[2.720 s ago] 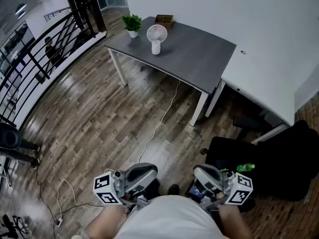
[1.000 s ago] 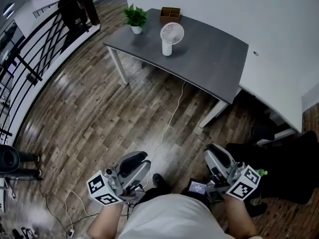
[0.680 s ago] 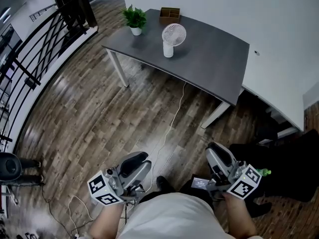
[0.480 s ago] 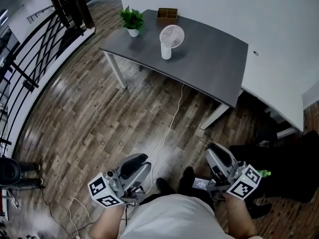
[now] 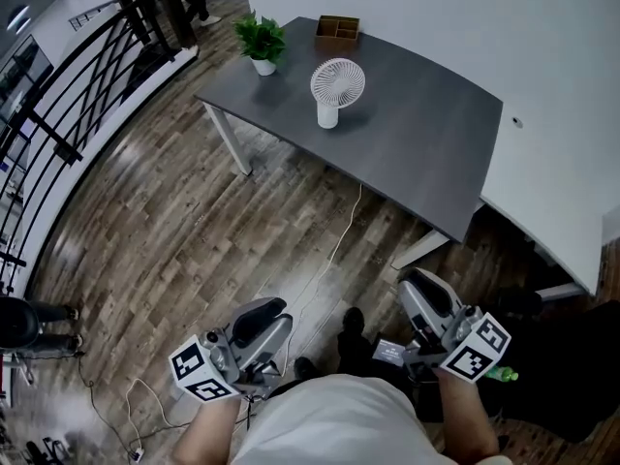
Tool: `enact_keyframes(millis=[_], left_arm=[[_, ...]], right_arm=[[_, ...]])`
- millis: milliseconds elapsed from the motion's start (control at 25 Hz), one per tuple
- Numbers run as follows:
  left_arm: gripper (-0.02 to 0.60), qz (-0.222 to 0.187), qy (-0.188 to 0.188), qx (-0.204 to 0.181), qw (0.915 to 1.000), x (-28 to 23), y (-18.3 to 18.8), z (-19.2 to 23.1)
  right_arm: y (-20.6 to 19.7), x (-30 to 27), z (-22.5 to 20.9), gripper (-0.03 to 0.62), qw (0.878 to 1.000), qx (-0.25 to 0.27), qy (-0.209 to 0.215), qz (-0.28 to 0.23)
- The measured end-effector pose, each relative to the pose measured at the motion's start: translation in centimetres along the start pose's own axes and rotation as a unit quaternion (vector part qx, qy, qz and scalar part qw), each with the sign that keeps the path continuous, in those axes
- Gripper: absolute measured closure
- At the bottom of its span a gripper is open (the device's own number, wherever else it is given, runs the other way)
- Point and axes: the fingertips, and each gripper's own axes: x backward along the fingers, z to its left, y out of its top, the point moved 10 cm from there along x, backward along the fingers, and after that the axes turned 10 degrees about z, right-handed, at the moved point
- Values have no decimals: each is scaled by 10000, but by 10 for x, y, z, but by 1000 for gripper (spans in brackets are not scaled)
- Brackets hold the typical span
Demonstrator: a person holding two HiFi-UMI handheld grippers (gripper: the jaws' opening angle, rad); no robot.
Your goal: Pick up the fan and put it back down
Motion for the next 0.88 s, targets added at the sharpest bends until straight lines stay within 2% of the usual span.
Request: enact_keyframes(millis=[400,720,880], left_arm=[[480,-268,412,-44,9988,-94,21,27],[480,-322,758,-41,9966,-114,25,41],[480,-349,809,-21,9961,-119,33,61]], right_arm=[[74,-21,-86,507,9983,92,394,408],[86,-47,-122,507,9956,-10,671,650],[92,-66,-133,507,9948,11,715,721]])
